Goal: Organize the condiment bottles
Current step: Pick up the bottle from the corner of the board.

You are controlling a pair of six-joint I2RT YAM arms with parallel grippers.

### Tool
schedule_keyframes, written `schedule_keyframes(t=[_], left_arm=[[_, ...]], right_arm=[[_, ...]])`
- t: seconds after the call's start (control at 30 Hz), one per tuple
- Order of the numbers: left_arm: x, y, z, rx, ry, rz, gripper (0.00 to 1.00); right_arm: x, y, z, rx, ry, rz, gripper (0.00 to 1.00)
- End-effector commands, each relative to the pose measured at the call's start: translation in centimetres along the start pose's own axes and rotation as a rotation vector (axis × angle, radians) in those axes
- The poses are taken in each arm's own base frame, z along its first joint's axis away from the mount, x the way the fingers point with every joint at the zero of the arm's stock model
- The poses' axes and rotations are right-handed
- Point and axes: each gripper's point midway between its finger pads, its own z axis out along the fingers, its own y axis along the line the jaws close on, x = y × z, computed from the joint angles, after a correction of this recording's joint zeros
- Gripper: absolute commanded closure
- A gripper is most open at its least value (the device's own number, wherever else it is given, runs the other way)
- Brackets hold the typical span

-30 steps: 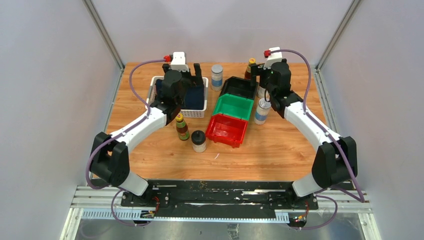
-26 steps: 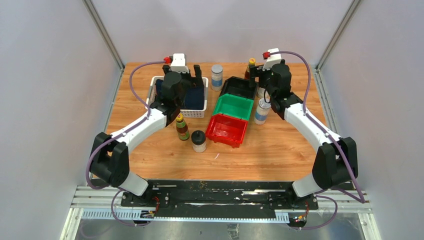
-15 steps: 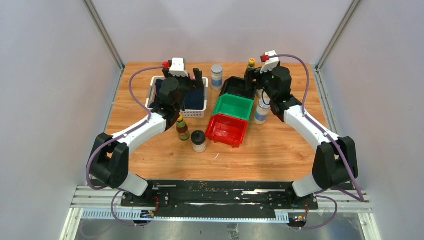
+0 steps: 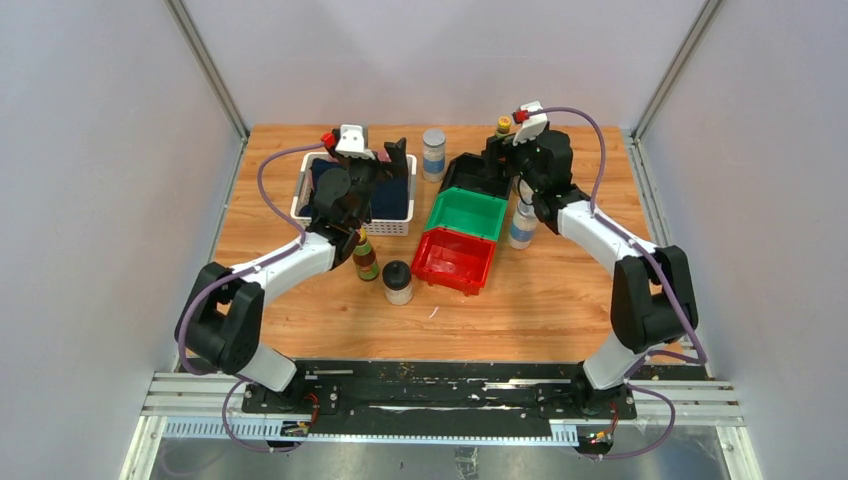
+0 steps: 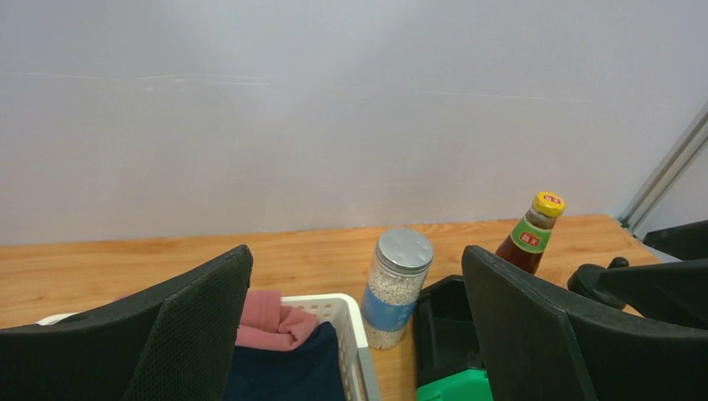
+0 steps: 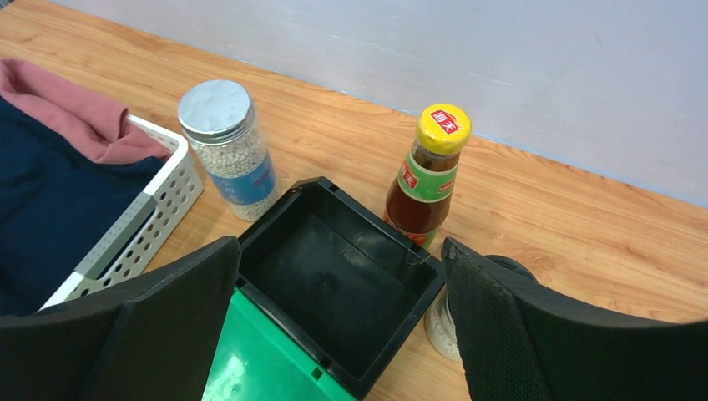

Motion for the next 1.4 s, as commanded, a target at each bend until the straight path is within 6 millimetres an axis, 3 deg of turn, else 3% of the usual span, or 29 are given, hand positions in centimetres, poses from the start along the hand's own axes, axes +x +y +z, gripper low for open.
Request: schedule_keyframes(t=[0.0,0.63,1.37], left_arm=[[-0.7,-0.2,0.5,0.011,-0.05,0.01,0.0],[0.6,-0.1,0.7,0.012,-0.032,0.01,0.0],[1.0,0.3,0.1,0.001,-0.033,0.034,0.0]], right_arm=[[-1.5,-1.5,1.5,0.011,-0.067,-0.036,0.06],[-0.2,-4.2,4.9,0.004,-0.08,-0.032,0.07],[0.5,-5.3,8.8,-0.012,-0.064,-0.016,0.08]])
